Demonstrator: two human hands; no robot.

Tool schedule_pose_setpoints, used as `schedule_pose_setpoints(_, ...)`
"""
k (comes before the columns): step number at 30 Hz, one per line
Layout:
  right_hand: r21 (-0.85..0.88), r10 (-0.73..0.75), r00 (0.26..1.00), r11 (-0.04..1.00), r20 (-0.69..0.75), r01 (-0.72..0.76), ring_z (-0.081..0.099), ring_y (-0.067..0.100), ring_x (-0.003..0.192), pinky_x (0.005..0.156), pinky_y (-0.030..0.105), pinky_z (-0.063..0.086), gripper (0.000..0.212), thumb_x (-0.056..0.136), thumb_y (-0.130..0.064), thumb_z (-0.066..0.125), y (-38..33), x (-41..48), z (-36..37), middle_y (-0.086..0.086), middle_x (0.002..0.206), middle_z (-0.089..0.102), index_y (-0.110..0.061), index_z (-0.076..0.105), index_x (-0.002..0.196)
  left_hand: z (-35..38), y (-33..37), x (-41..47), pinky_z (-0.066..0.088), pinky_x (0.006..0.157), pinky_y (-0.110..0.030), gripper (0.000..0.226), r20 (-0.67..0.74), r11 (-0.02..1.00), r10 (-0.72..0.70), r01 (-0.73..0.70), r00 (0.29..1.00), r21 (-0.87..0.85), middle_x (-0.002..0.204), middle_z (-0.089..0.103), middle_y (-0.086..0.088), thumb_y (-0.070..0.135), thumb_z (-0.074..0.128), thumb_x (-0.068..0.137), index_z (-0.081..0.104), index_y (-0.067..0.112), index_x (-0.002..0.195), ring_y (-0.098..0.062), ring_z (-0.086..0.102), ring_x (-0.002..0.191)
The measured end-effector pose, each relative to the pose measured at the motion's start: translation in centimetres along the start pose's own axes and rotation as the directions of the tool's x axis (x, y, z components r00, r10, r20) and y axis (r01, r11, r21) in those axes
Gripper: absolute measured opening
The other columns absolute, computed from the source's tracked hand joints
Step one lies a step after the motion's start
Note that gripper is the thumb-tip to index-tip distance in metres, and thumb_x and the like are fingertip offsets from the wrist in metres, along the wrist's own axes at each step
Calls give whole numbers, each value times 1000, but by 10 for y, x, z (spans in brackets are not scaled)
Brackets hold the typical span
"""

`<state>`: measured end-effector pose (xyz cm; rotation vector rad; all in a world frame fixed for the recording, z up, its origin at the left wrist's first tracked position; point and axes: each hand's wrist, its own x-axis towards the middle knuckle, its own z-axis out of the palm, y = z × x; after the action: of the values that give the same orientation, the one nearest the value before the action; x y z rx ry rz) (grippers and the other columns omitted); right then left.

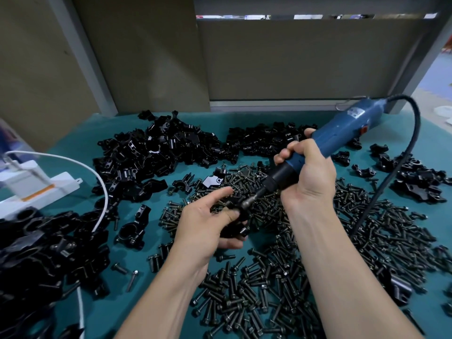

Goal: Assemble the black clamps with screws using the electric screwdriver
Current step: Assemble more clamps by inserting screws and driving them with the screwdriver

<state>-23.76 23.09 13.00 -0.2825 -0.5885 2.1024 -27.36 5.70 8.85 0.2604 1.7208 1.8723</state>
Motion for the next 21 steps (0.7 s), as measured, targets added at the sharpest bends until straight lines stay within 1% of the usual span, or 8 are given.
schedule_pose_setpoints(2,-10,13,1000,1000,11,-13,51,16,53,52,28,47,36,84,13,50,1,-1,2,4,68,56,-10,55,111,-4,3,3,45,36,-23,36,-43,997,-59,57,997,-59,84,79,-14,-1,63,99,76,27,119,-21,67,52)
schedule_pose_setpoints(5,74,69,997,995,-27,-66,52,15,53,51,28,48,33,88,12,49,6,-2,3,4,69,56,-10,55,112,-9,9,6,42,35,-20,28,-81,957,-186,162,979,-239,75,76,-16,2,52,105,79,8,107,-11,54,44)
schedule_pose_setpoints(6,110,83,995,991,-47,-78,52,15,54,52,28,49,33,88,12,50,7,-2,3,4,70,57,-11,55,111,-8,8,4,39,34,-19,28,-77,959,-193,172,978,-225,70,73,-15,6,50,105,78,3,104,-11,52,43)
schedule_pose_setpoints(10,112,68,992,992,-106,-56,53,16,54,53,28,49,36,87,14,51,2,-1,-3,5,70,59,-13,56,111,3,-1,-3,30,36,-22,33,-119,991,-126,131,985,33,59,63,-9,27,51,106,68,4,90,-13,42,40)
schedule_pose_setpoints(14,107,45,991,994,-127,-31,54,16,55,54,28,49,38,87,14,51,3,1,-5,5,70,58,-13,55,114,8,-3,-5,43,68,-33,39,-146,976,-36,66,989,209,64,50,5,60,52,98,53,25,81,-15,42,56)
schedule_pose_setpoints(16,113,45,992,993,-115,-32,53,16,55,54,29,49,37,87,14,50,3,1,-4,4,70,57,-13,55,113,12,-5,-6,37,66,-36,48,-203,928,83,-2,976,373,58,45,13,66,47,98,47,31,66,-16,43,61)
schedule_pose_setpoints(18,121,50,995,992,-83,-40,53,16,55,53,29,49,36,87,15,47,3,1,-2,4,69,56,-13,54,109,18,-6,-7,38,58,-35,60,-302,887,152,5,941,461,48,52,10,65,43,100,55,23,59,-21,50,54)
schedule_pose_setpoints(21,109,35,999,993,12,-37,51,17,54,53,29,48,34,87,15,44,0,1,3,5,69,55,-13,53,104,23,-7,-2,58,67,-49,58,-373,940,93,42,923,338,66,76,-3,55,47,105,74,19,69,-35,72,67)
